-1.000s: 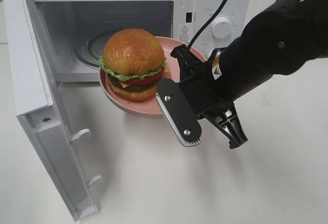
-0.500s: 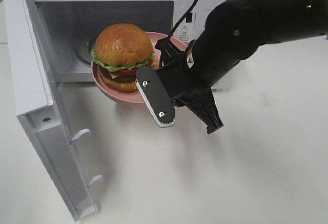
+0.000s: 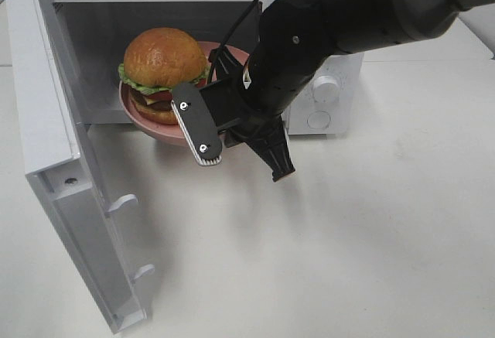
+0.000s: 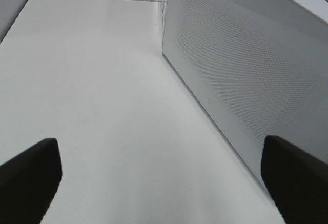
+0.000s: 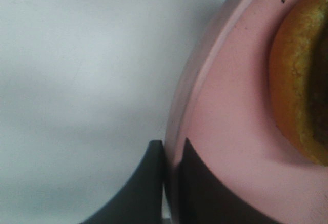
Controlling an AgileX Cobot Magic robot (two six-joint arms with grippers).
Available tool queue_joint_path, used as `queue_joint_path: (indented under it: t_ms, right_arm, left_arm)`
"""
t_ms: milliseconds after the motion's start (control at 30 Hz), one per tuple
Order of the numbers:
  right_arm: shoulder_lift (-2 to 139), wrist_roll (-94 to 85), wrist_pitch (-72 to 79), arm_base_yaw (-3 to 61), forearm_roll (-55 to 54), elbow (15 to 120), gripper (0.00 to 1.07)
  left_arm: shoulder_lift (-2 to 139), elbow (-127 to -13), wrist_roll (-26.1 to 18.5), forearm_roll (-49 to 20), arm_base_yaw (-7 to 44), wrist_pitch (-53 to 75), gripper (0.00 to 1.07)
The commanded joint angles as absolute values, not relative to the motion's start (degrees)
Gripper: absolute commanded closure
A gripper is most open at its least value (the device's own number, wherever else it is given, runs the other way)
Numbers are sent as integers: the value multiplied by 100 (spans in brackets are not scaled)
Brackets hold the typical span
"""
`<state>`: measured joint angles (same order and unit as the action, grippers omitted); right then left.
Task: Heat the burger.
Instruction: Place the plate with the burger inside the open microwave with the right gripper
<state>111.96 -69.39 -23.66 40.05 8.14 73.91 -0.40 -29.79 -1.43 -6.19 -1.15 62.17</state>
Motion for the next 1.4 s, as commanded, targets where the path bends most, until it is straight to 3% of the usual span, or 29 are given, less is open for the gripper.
queue_joint_path:
  t_ms: [33, 1400]
  right_arm:
    - [11253, -6618, -2252, 3953, 991, 7660, 107]
    - [13373, -5432, -3134, 3759, 1450, 10714, 107]
  left_arm:
    - [-126, -2962, -126, -625, -115, 6136, 9]
    - [-126, -2962, -126, -625, -115, 6136, 9]
